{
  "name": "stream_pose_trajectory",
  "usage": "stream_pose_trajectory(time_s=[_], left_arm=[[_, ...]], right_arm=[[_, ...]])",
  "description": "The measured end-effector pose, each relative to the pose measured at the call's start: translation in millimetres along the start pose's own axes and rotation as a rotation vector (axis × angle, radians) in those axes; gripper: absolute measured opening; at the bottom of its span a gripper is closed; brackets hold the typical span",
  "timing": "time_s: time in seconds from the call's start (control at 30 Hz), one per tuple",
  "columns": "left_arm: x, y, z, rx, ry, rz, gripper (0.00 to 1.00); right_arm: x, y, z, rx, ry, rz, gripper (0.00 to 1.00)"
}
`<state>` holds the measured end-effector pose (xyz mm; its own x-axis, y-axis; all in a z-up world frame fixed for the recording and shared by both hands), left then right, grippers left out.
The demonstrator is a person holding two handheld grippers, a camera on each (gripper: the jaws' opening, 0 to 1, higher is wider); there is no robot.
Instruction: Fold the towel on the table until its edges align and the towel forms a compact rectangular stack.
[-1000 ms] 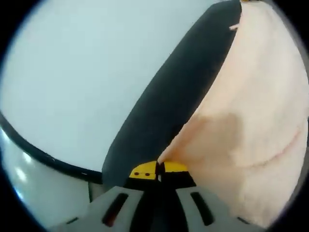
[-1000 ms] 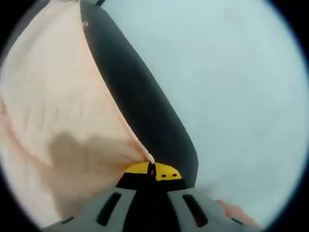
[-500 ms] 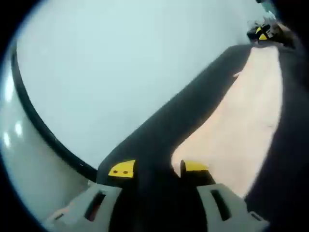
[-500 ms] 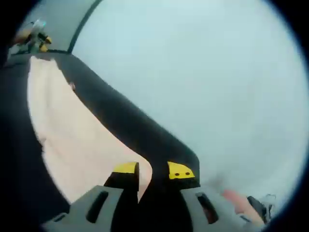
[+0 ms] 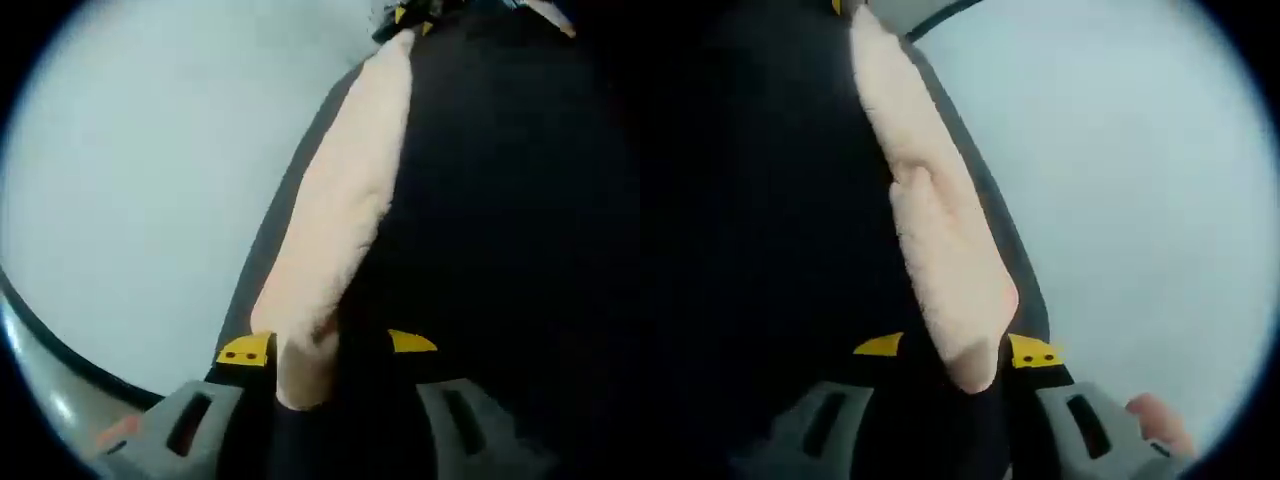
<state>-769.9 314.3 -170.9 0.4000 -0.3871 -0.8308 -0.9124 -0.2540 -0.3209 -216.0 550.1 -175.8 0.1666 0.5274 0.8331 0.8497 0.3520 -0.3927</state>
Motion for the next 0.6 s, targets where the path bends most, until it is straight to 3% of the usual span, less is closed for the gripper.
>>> stream_pose_trajectory(time_s=[0.03,0.1,0.13,0.3,0.4,0.53,0.6], left_arm=[[-2.2,1.7,3,0.002,-0.016,0.029,0.36],[-8.4,4.1,8,-0.055,-0.073,0.08,0.37],[-8.4,3.7,12,-0.061,-0.067,0.109,0.36],[-3.3,3.2,17,-0.053,-0.036,0.068,0.24],[-0.7,6.5,20,-0.056,-0.023,0.067,0.03],[-4.5,9.0,14,-0.021,-0.063,0.035,0.02],[-9.7,18.3,14,-0.038,-0.085,0.043,0.01]], right_arm=[[0,0.0,5,-0.006,0.017,-0.046,0.31],[-3,-0.6,12,-0.016,0.024,-0.078,0.26],[-4,-0.3,16,-0.023,0.029,-0.111,0.21],[-7,0.3,22,-0.031,0.06,-0.123,0.11],[-11,3.9,21,-0.016,0.048,-0.145,0.02],[-7,10.6,14,0.013,0.047,-0.142,0.01],[-5,17.0,13,0.004,0.047,-0.134,0.01]])
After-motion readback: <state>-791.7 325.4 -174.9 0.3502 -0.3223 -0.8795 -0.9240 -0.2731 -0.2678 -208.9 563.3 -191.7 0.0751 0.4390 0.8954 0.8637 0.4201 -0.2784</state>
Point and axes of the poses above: the point that each gripper's makers call its tool centre point, and the gripper's own axes: z roughly forward along the fingers, x roughly to its right, y roughly out of its underside, the point moved 7 cm from there along -z, roughly backward along the fingers, and after that the axes turned 3 degrees about z, right-handed, at the moved point
